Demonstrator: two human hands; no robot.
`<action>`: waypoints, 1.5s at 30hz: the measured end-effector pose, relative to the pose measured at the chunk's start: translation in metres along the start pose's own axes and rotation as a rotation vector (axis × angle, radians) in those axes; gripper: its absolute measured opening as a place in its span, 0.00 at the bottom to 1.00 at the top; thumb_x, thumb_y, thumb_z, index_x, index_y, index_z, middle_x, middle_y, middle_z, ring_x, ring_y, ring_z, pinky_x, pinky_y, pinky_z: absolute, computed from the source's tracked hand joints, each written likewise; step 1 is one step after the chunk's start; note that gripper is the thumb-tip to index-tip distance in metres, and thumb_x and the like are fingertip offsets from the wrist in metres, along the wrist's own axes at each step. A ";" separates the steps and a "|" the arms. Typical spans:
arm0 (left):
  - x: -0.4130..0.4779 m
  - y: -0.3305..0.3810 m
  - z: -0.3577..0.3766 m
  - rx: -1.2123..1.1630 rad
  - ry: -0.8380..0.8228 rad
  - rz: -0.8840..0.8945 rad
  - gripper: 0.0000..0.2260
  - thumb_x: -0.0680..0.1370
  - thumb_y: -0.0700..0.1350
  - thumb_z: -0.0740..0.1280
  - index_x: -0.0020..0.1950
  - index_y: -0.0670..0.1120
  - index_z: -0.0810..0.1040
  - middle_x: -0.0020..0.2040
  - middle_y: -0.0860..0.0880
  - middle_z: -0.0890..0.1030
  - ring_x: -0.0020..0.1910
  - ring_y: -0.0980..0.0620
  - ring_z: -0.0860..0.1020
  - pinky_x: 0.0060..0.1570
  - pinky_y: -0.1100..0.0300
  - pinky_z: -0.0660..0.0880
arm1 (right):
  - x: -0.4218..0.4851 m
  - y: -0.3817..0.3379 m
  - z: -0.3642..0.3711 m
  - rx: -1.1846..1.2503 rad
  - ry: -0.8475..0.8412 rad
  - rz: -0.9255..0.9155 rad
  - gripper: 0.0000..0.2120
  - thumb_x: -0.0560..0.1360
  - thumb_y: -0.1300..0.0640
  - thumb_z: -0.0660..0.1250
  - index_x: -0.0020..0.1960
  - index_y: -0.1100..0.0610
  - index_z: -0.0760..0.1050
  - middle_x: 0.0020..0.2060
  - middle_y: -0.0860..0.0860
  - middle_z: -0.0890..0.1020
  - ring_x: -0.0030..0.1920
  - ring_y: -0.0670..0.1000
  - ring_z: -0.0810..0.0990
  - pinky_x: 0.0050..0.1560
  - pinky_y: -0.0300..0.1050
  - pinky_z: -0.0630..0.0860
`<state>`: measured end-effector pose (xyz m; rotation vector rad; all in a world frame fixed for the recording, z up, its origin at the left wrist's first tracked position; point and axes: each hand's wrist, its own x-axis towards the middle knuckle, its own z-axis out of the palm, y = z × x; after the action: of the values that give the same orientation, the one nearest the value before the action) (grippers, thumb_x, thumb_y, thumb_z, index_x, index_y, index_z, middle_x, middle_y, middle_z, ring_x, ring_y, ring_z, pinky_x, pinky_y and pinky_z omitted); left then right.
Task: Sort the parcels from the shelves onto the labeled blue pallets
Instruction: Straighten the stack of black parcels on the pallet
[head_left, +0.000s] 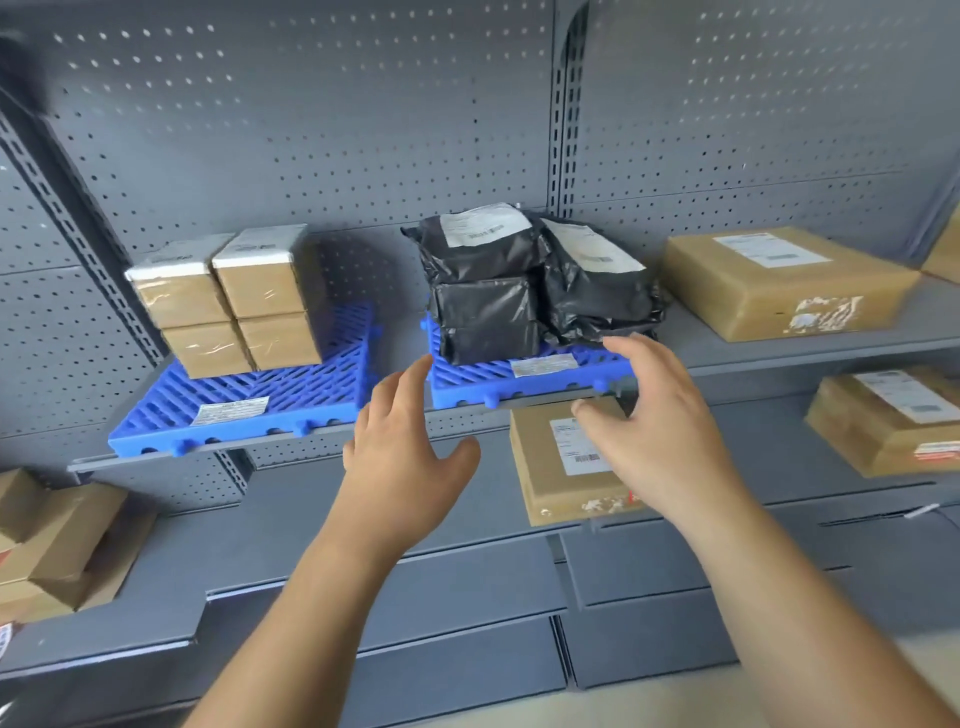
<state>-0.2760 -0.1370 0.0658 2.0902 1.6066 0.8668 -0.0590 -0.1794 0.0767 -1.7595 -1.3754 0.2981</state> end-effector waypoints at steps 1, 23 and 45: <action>-0.001 0.005 0.006 0.002 0.001 -0.006 0.38 0.76 0.53 0.71 0.82 0.57 0.56 0.78 0.53 0.63 0.77 0.48 0.62 0.73 0.40 0.65 | 0.003 0.007 -0.006 0.003 -0.003 -0.001 0.27 0.75 0.53 0.71 0.73 0.46 0.68 0.72 0.39 0.67 0.68 0.45 0.69 0.63 0.39 0.66; 0.107 0.013 0.039 -0.330 0.259 -0.085 0.27 0.80 0.58 0.67 0.77 0.58 0.65 0.71 0.57 0.70 0.71 0.57 0.71 0.71 0.51 0.70 | 0.135 0.057 -0.011 0.231 0.062 0.062 0.25 0.82 0.42 0.61 0.77 0.46 0.65 0.75 0.47 0.69 0.75 0.47 0.67 0.70 0.43 0.62; 0.208 -0.014 0.064 -0.896 0.014 -0.268 0.30 0.79 0.69 0.51 0.68 0.54 0.80 0.63 0.46 0.85 0.67 0.43 0.79 0.71 0.31 0.68 | 0.229 0.096 0.030 0.460 -0.105 0.093 0.22 0.78 0.43 0.69 0.70 0.34 0.71 0.61 0.31 0.78 0.64 0.35 0.75 0.64 0.42 0.72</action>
<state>-0.2095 0.0711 0.0607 1.2158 1.1332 1.2026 0.0700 0.0342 0.0579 -1.4381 -1.1818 0.7069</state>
